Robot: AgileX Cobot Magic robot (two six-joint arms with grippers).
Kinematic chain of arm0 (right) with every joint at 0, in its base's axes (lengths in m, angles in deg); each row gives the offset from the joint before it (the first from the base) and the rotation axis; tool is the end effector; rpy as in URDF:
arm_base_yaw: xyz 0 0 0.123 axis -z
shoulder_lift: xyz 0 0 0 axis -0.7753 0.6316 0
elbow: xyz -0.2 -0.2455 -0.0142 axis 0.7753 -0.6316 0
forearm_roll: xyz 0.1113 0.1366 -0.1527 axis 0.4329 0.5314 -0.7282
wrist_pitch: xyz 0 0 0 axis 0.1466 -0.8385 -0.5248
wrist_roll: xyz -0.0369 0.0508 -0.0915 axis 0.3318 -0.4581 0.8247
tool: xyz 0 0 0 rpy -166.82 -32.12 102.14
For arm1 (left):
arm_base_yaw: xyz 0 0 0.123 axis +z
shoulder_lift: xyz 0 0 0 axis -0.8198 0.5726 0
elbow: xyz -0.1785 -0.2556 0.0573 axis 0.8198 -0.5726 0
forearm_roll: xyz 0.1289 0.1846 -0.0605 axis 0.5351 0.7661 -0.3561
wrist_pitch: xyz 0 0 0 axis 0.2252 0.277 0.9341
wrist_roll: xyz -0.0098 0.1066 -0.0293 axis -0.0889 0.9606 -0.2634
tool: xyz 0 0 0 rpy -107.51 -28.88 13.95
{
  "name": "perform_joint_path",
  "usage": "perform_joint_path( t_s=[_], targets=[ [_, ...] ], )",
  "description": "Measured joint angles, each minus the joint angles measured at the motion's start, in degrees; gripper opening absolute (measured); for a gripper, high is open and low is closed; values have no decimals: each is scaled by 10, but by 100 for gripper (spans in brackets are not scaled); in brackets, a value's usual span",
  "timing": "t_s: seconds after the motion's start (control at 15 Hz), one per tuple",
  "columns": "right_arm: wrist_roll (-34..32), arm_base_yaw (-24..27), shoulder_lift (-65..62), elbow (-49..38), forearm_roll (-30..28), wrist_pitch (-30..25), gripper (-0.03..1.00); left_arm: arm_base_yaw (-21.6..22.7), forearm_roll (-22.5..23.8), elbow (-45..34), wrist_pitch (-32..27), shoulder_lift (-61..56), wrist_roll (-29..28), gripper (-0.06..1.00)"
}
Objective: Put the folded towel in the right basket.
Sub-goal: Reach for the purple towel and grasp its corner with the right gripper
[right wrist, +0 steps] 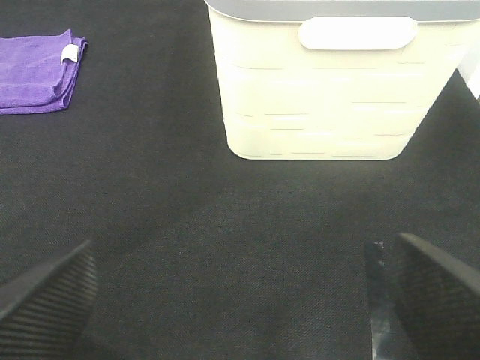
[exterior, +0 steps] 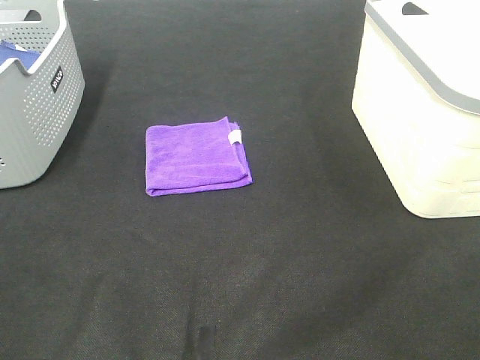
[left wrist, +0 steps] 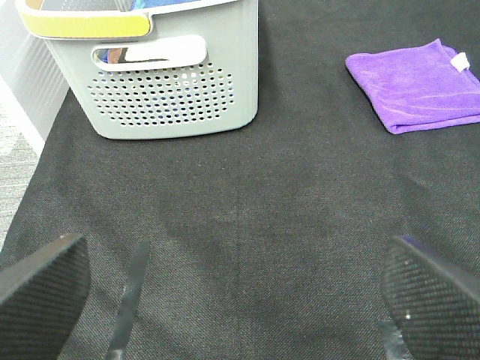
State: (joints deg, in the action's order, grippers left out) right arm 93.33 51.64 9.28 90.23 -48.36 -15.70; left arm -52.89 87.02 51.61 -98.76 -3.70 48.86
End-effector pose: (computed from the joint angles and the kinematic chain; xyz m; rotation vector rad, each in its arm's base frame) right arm -0.0375 0.0032 0.2596 -0.0812 2.0409 -0.0329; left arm -0.0369 -0.0039 0.2625 0.0395 2.0200 0.0413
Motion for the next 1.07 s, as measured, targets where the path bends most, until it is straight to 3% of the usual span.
perform_joint_path(
  t_s=[1.07],
  targets=[
    [1, 0, 0, 0, -2, 0, 96, 0, 0, 0, 0, 0, 0, 99]
  ],
)
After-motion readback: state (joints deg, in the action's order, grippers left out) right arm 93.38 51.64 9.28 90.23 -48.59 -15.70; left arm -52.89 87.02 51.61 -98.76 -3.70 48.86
